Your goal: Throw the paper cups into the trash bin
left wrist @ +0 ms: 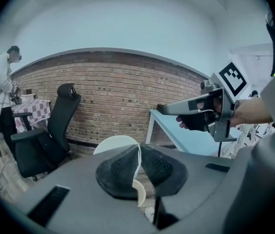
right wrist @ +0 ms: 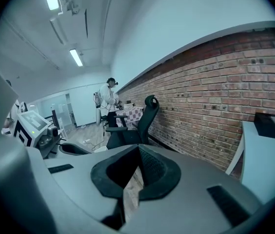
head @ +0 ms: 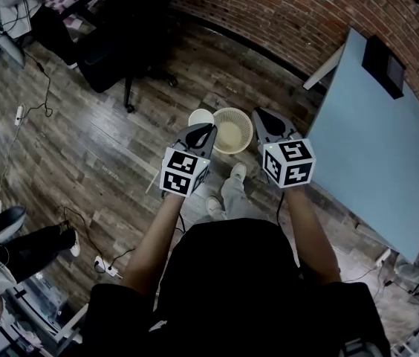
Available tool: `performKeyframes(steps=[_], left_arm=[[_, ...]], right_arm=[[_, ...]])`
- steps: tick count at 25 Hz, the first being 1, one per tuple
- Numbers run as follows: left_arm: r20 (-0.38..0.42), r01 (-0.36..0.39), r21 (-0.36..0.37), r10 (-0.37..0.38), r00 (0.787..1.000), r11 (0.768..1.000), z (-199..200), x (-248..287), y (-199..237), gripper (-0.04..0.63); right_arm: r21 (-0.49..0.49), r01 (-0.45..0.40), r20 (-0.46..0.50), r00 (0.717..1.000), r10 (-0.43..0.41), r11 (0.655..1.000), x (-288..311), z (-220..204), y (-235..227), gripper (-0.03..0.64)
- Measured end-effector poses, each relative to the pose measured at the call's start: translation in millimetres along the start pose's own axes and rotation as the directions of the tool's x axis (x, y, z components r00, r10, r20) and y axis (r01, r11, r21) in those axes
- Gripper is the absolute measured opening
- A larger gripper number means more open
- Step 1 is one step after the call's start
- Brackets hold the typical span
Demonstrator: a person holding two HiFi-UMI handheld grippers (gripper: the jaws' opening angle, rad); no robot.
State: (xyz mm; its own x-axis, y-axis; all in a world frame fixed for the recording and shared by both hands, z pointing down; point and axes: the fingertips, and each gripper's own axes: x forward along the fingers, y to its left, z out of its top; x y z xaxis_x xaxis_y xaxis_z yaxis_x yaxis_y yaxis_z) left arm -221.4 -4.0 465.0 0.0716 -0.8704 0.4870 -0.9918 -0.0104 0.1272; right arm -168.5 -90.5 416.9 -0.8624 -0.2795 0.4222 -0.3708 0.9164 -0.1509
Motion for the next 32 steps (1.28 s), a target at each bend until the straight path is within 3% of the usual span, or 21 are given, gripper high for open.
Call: performKeyframes(steps=[14,23,32], left_arm=[[-0.03,0.03,-0.003,-0.03,0.999,1.0,35.2,75.5,7.5,0.025],[-0.061,-0.002,0.034,0.005,0.998,0.999,57.7,94.8,2.6,0.025],[-0.047,-0.009,0.06,0.012,0.999,0.998,73.5,106.0,19.7,0.025]], right_arm=[[0.047,0.015,-0.015,1.0,-0.014,0.999,39.3,13.9,-78.1,0.005],[0.102,0.021,-0.007,1.0,-0.021,0.995,42.9,5.2,-123.7,0.005],[0.128,0.029,-0.009,1.0,-0.028,0.991,56.2,7.6,-135.7,0.005]])
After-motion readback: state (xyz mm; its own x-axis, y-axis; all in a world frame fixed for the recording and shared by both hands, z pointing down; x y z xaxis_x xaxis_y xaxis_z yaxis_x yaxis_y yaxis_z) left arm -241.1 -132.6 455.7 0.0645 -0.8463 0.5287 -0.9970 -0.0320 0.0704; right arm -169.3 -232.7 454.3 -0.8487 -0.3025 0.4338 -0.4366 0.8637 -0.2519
